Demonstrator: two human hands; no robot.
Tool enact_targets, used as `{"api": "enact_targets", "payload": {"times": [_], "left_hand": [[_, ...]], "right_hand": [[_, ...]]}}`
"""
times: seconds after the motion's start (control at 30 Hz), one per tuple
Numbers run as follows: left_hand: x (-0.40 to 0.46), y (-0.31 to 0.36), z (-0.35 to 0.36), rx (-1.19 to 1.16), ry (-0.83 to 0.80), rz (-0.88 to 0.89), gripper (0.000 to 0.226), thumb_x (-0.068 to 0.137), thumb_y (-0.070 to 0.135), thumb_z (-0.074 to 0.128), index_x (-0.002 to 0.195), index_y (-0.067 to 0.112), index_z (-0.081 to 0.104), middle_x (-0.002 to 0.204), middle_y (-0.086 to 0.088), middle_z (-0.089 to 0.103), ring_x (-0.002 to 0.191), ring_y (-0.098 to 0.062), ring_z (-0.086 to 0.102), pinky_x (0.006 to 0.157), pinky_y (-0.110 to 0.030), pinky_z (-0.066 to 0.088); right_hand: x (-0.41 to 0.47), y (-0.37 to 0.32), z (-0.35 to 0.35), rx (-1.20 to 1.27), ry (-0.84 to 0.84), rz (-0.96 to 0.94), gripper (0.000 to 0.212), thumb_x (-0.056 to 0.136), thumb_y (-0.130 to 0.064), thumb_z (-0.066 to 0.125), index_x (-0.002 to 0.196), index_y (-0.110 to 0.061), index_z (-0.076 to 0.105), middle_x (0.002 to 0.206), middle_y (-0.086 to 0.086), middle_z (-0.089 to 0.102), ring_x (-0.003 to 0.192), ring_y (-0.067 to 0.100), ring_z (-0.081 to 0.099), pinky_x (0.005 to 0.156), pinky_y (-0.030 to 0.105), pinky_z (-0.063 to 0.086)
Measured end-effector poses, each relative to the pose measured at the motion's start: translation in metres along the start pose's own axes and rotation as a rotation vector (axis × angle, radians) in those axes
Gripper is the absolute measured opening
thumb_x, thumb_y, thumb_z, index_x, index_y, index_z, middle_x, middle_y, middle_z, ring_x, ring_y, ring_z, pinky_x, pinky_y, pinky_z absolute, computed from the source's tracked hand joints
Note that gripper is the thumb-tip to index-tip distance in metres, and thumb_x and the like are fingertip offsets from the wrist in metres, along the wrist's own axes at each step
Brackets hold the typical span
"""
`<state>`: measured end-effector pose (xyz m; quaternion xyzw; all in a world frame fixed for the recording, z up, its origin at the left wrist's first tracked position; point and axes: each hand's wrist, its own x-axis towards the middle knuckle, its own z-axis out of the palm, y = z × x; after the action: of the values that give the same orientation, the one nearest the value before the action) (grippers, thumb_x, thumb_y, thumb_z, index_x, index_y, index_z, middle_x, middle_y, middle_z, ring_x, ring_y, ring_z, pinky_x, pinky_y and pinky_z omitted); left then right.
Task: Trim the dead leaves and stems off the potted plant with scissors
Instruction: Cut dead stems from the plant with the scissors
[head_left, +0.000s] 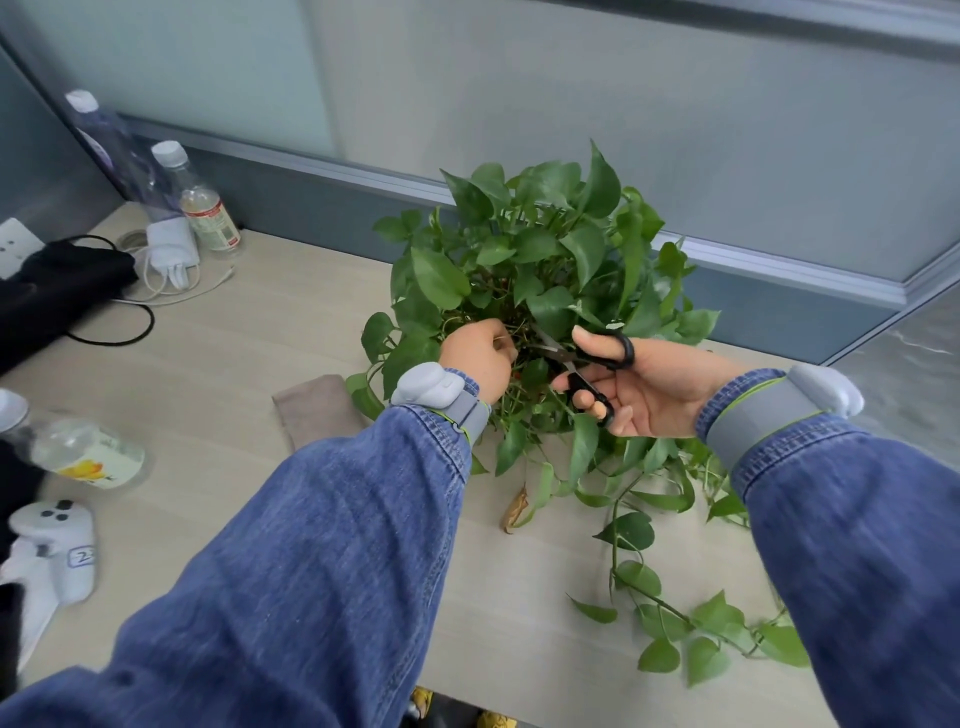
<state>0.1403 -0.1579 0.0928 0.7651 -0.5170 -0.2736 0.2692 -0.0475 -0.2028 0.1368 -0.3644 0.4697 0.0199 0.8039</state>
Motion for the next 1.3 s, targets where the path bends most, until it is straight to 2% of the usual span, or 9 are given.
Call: {"api": "enact_targets", "payload": {"times": [0.47, 0.6, 0.73, 0.8, 0.93, 1.03, 1.13, 1.2, 1.3], "left_hand": [[0.0, -0.003, -0.001, -0.007, -0.012, 0.002, 0.01, 0.09, 0.009, 0.054, 0.089, 0.013, 0.063, 0.098, -0.01, 0.068, 0.085, -0.03, 0.06, 0.068, -0.03, 0.045], [0.002, -0.003, -0.003, -0.015, 0.021, -0.023, 0.016, 0.095, 0.012, 0.048, 0.103, 0.006, 0.06, 0.103, -0.013, 0.065, 0.086, -0.032, 0.058, 0.068, -0.031, 0.041], [0.006, 0.004, -0.002, -0.014, 0.051, -0.068, 0.021, 0.097, 0.006, 0.041, 0.116, 0.001, 0.049, 0.114, -0.014, 0.063, 0.1, -0.032, 0.06, 0.077, -0.036, 0.045], [0.008, 0.008, -0.001, 0.014, 0.047, -0.073, 0.022, 0.096, 0.003, 0.042, 0.117, -0.001, 0.048, 0.115, -0.015, 0.064, 0.104, -0.033, 0.06, 0.083, -0.038, 0.046], [0.009, 0.014, -0.002, 0.063, 0.068, -0.048, 0.021, 0.095, 0.004, 0.043, 0.114, 0.002, 0.053, 0.106, -0.015, 0.069, 0.1, -0.033, 0.062, 0.08, -0.035, 0.046], [0.001, 0.016, -0.012, 0.079, -0.005, 0.019, 0.019, 0.096, 0.006, 0.043, 0.111, 0.002, 0.054, 0.102, -0.016, 0.07, 0.093, -0.033, 0.063, 0.08, -0.038, 0.05], [-0.026, 0.01, -0.029, 0.078, -0.142, 0.15, 0.011, 0.098, 0.011, 0.043, 0.1, 0.009, 0.053, 0.087, -0.01, 0.072, 0.059, -0.014, 0.06, 0.052, -0.022, 0.045], [-0.051, 0.004, -0.037, 0.019, -0.283, 0.16, 0.011, 0.098, 0.017, 0.043, 0.091, 0.018, 0.051, 0.075, -0.004, 0.071, 0.038, -0.01, 0.052, 0.038, -0.02, 0.038], [-0.082, -0.011, -0.031, 0.183, -0.532, 0.169, 0.009, 0.098, 0.017, 0.044, 0.091, 0.016, 0.05, 0.07, -0.003, 0.067, 0.034, -0.004, 0.045, 0.034, -0.012, 0.034]], "right_hand": [[0.007, 0.003, -0.004, -0.018, 0.066, -0.06, 0.043, 0.079, -0.041, 0.07, 0.103, -0.006, 0.065, 0.062, -0.002, 0.054, 0.044, 0.004, 0.046, 0.036, 0.011, 0.03], [0.0, 0.001, -0.011, 0.037, 0.01, -0.047, 0.045, 0.081, -0.045, 0.069, 0.103, -0.005, 0.068, 0.064, -0.001, 0.057, 0.046, 0.005, 0.051, 0.037, 0.013, 0.036], [-0.009, 0.001, -0.017, 0.07, -0.02, -0.015, 0.048, 0.084, -0.049, 0.067, 0.104, -0.005, 0.07, 0.067, 0.001, 0.059, 0.049, 0.008, 0.055, 0.038, 0.015, 0.04], [-0.011, 0.0, -0.017, 0.069, -0.019, -0.011, 0.048, 0.084, -0.049, 0.066, 0.105, -0.006, 0.069, 0.067, 0.001, 0.059, 0.049, 0.007, 0.054, 0.038, 0.015, 0.039], [-0.011, 0.001, -0.013, 0.074, -0.017, -0.024, 0.05, 0.084, -0.05, 0.066, 0.108, -0.006, 0.067, 0.068, 0.0, 0.058, 0.05, 0.006, 0.053, 0.04, 0.013, 0.037], [-0.013, 0.003, -0.015, 0.077, -0.032, -0.031, 0.05, 0.084, -0.05, 0.065, 0.108, -0.006, 0.067, 0.068, 0.0, 0.058, 0.051, 0.006, 0.053, 0.04, 0.013, 0.037], [-0.015, 0.006, -0.02, 0.082, -0.035, -0.04, 0.049, 0.084, -0.05, 0.064, 0.108, -0.006, 0.067, 0.068, 0.0, 0.057, 0.05, 0.006, 0.053, 0.04, 0.014, 0.037], [-0.016, 0.008, -0.023, 0.095, -0.039, -0.052, 0.049, 0.085, -0.049, 0.065, 0.107, -0.006, 0.067, 0.068, 0.0, 0.057, 0.05, 0.006, 0.053, 0.039, 0.014, 0.037], [-0.015, 0.01, -0.023, 0.094, -0.054, -0.06, 0.049, 0.083, -0.048, 0.067, 0.106, -0.005, 0.069, 0.068, 0.001, 0.057, 0.05, 0.007, 0.052, 0.039, 0.014, 0.037]]}}
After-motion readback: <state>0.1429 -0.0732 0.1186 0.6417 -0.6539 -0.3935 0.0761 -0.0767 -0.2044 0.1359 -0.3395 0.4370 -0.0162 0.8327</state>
